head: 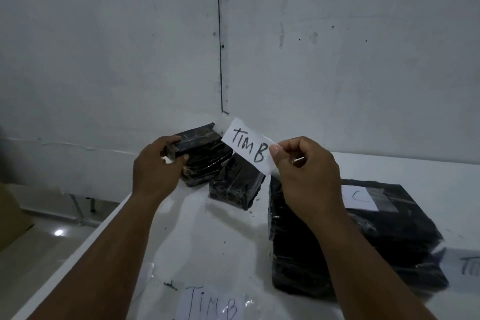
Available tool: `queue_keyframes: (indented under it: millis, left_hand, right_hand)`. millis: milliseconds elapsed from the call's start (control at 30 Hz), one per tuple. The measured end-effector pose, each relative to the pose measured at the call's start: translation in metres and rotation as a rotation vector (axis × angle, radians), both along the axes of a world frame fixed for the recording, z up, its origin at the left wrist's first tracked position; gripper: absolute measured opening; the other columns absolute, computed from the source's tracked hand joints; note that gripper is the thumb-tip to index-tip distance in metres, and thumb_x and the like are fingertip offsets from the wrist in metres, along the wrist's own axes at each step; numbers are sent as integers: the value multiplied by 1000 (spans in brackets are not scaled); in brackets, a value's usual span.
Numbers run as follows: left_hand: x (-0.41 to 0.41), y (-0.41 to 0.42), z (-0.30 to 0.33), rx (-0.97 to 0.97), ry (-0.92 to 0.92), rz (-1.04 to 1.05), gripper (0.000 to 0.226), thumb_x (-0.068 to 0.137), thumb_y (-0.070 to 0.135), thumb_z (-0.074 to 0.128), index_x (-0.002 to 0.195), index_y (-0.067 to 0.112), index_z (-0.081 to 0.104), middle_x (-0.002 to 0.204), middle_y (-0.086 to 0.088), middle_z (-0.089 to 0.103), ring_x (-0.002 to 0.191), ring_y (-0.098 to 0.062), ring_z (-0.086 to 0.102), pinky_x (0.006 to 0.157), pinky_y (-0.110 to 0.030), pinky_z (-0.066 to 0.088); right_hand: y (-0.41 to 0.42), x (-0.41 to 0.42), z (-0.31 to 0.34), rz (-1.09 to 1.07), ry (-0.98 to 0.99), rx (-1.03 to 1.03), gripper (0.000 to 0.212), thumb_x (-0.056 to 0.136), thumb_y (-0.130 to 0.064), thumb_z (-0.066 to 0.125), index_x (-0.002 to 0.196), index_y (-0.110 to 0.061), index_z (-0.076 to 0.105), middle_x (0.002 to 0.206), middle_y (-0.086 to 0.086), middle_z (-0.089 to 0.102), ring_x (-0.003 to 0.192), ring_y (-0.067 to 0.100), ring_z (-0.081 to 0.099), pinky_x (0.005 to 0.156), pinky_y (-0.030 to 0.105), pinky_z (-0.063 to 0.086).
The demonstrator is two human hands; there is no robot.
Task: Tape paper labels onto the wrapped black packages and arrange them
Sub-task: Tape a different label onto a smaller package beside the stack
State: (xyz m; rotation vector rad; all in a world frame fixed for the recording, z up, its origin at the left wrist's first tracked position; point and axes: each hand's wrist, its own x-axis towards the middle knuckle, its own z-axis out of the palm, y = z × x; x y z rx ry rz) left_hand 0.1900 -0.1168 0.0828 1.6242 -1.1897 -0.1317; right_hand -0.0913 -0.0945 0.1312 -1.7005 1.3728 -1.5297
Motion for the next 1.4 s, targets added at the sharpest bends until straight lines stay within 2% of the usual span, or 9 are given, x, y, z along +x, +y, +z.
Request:
queue_keyframes:
  millis: [133,333,533,633,767,900,1033,1267,1400]
  left_hand:
    - [-10,68,8,-59,121,-35,44,78,9,86,115,30,73,109,10,72,100,-4,68,80,-16,49]
    - [-22,170,-5,20,273,-244,53,67,2,87,107,35,77,109,9,78,105,-6,73,88,-26,60]
    - [-62,221,-24,147,354,-498,57,55,6,88,104,33,80,114,1,78,107,-20,74,92,-35,60]
    - [-87,230,-35,217,353,-570,56,57,5,89,104,34,80,114,6,78,109,-16,73,91,-28,59]
    - [-118,229,-52,314,317,-629,64,66,-3,91,114,35,71,119,11,75,115,-10,69,99,-34,57]
    - [-148,221,-62,349,342,-669,72,67,9,94,115,49,58,125,14,72,118,-8,68,100,-37,56]
    - [-167,212,-65,352,341,-690,68,75,9,89,118,48,54,123,17,72,116,-4,68,100,-34,56]
    - [-170,206,-74,339,308,-696,81,70,12,92,131,42,50,131,15,68,124,-5,63,107,-38,51]
    - [-167,212,-73,304,253,-716,79,69,36,92,136,44,49,138,21,61,131,-3,56,109,-31,47]
  right_hand:
    - [6,2,5,-13,-29,-137,13,93,-38,69,86,-27,68,76,-14,68,71,3,60,60,13,46]
    - [31,6,11,71,18,-331,11,95,-30,70,88,-21,68,78,-12,66,71,11,60,59,20,49]
    - [84,-14,10,207,-53,-185,8,94,-28,70,88,-23,70,78,-10,69,69,5,61,60,13,49]
    - [113,-35,-2,264,-48,-76,5,93,-28,71,89,-26,71,81,-8,71,72,8,65,63,22,56]
    - [146,-65,-23,262,-14,65,4,92,-29,70,89,-28,71,83,-6,73,73,9,69,62,26,58]
    - [162,-91,-49,190,-7,207,6,92,-31,68,88,-30,72,85,1,74,76,17,71,65,36,61]
    - [165,-107,-72,130,-60,308,5,94,-26,68,92,-28,72,84,-8,76,75,5,72,61,22,54]
    - [167,-121,-78,128,-80,297,8,92,-24,72,97,-29,73,85,-10,76,78,4,73,62,21,56]
    - [168,-124,-79,137,-60,256,15,88,-25,76,101,-32,72,78,-7,70,69,10,68,64,24,56]
